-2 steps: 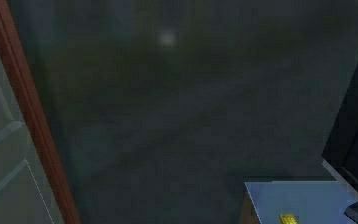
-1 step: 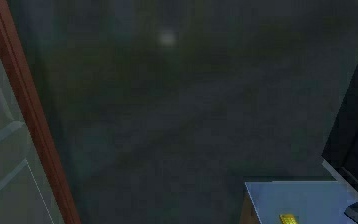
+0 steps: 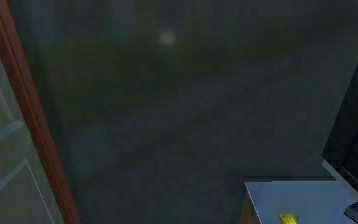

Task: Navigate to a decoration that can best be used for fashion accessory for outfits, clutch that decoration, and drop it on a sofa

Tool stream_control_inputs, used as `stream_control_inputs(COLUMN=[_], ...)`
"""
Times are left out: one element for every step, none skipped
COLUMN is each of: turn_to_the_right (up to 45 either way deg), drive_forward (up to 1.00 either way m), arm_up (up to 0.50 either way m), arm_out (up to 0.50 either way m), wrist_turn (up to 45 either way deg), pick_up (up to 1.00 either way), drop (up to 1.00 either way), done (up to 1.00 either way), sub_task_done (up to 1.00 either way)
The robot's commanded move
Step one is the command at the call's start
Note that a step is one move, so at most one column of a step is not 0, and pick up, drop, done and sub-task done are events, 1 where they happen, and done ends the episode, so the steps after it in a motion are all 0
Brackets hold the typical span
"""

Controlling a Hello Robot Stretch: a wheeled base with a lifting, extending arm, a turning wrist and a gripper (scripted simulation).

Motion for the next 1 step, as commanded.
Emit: stream_control_inputs(turn_to_the_right=[0.0], drive_forward=[0.00], arm_up=[0.00], arm_out=[0.00], wrist_turn=[45.0], pick_up=[0.00], drop=[0.00], done=[0.00], sub_task_done=[0.00])
